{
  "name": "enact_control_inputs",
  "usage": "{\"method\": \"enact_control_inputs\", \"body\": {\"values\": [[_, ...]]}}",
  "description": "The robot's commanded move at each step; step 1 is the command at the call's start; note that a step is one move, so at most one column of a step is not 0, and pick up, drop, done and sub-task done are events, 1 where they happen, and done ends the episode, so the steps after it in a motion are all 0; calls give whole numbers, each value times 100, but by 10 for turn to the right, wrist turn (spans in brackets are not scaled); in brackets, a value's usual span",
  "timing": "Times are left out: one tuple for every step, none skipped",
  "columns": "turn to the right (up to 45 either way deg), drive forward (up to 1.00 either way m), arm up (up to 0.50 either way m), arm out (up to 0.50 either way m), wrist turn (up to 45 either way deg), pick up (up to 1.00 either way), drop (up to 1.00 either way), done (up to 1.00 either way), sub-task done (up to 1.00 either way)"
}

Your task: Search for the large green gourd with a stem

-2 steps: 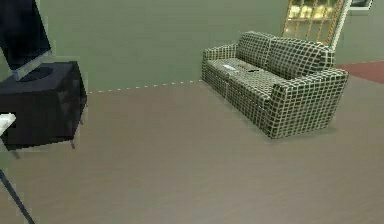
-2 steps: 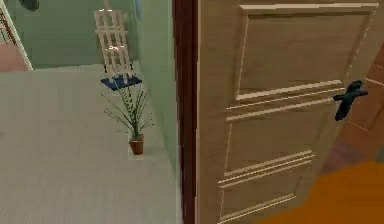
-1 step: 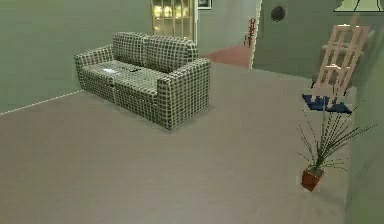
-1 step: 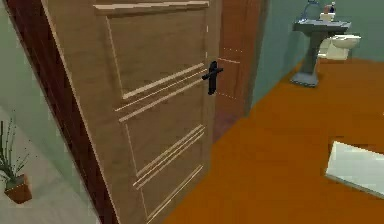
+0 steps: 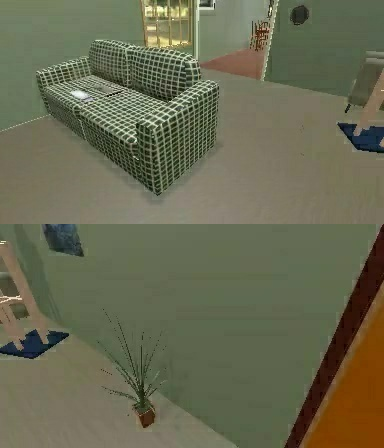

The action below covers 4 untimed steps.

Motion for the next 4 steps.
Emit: {"method": "enact_control_inputs", "body": {"values": [[0,50,0,0,0,0,0,0,0],[360,0,0,0,0,0,0,0,0],[0,100,0,0,0,0,0,0,0],[60,0,0,0,0,0,0,0,0]]}}
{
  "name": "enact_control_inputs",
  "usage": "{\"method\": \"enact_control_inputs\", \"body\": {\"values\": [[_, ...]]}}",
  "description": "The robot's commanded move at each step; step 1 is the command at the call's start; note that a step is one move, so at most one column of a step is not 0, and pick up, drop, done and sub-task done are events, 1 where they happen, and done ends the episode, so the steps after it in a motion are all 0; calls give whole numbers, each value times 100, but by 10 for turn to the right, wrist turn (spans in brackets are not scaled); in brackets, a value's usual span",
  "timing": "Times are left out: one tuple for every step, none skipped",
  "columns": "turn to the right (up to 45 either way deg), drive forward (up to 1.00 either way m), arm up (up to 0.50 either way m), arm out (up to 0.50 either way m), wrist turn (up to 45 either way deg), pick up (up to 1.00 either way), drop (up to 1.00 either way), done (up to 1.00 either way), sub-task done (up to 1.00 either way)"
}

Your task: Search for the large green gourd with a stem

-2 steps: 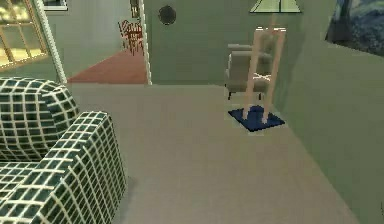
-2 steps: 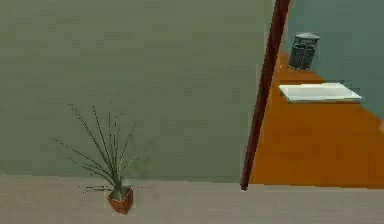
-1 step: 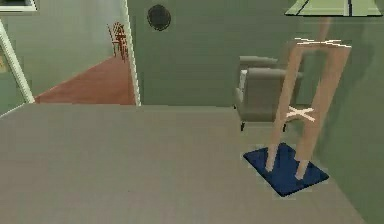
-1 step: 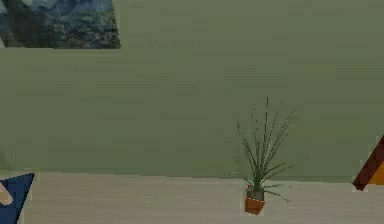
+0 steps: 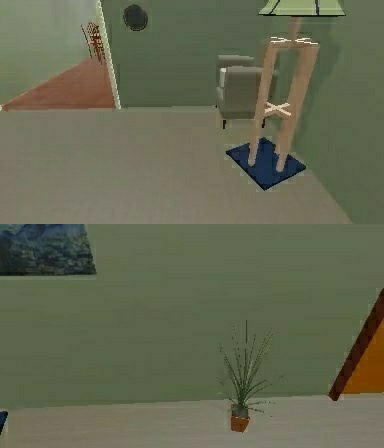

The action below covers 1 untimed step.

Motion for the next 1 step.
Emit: {"method": "enact_control_inputs", "body": {"values": [[0,50,0,0,0,0,0,0,0]]}}
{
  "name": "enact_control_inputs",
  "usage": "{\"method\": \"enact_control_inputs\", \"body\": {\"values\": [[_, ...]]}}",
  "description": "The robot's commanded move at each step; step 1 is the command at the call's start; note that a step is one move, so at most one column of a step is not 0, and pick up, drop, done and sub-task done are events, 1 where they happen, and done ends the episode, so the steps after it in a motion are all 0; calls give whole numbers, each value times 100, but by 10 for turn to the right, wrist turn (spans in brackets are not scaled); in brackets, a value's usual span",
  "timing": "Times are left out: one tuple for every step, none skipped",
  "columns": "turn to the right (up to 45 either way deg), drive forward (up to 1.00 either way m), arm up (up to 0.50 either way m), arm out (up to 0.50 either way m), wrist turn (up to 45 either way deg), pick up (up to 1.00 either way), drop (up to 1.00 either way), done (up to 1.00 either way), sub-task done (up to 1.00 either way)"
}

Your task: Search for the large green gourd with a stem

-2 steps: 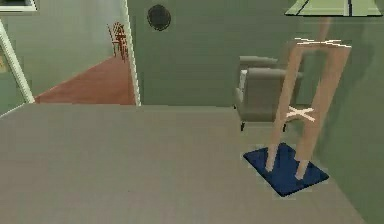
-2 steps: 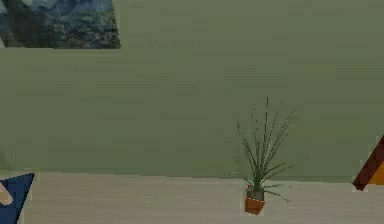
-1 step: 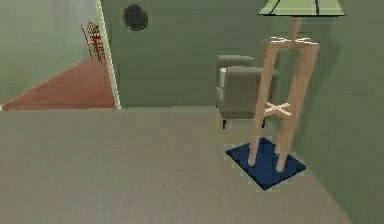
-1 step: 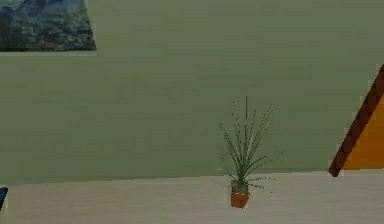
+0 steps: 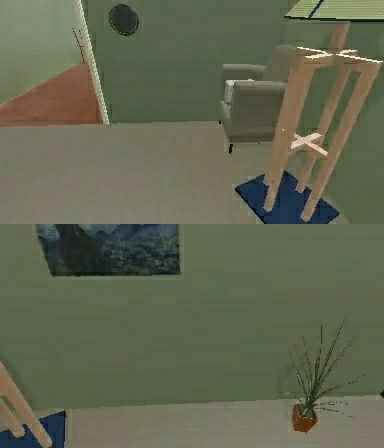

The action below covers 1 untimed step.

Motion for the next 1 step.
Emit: {"method": "enact_control_inputs", "body": {"values": [[-420,0,0,0,0,0,0,0,0]]}}
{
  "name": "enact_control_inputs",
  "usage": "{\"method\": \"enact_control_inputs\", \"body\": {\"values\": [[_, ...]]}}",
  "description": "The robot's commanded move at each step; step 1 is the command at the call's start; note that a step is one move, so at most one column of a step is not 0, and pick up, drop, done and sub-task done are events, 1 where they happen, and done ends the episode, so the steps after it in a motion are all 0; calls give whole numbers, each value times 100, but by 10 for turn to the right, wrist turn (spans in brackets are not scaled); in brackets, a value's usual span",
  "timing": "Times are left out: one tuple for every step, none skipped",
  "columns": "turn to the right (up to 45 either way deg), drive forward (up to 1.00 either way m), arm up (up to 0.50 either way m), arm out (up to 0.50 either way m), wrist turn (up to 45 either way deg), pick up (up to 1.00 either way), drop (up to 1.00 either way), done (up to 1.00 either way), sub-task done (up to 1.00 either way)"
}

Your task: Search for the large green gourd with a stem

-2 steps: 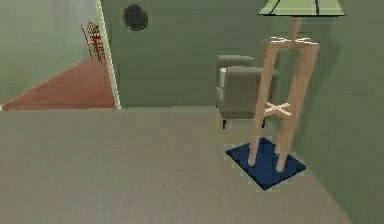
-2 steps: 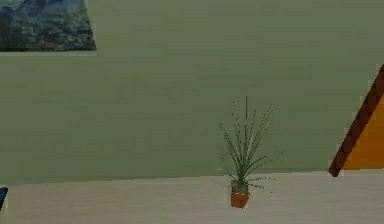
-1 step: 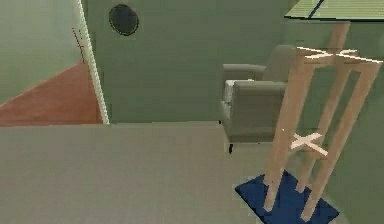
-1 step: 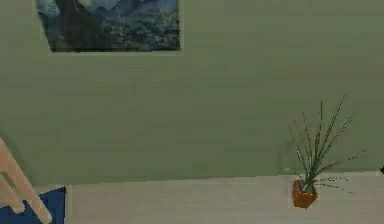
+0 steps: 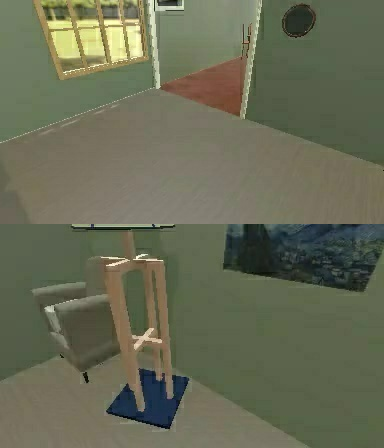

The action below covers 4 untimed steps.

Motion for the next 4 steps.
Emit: {"method": "enact_control_inputs", "body": {"values": [[0,100,0,0,0,0,0,0,0],[0,100,0,0,0,0,0,0,0],[0,70,0,0,0,0,0,0,0],[390,0,0,0,0,0,0,0,0]]}}
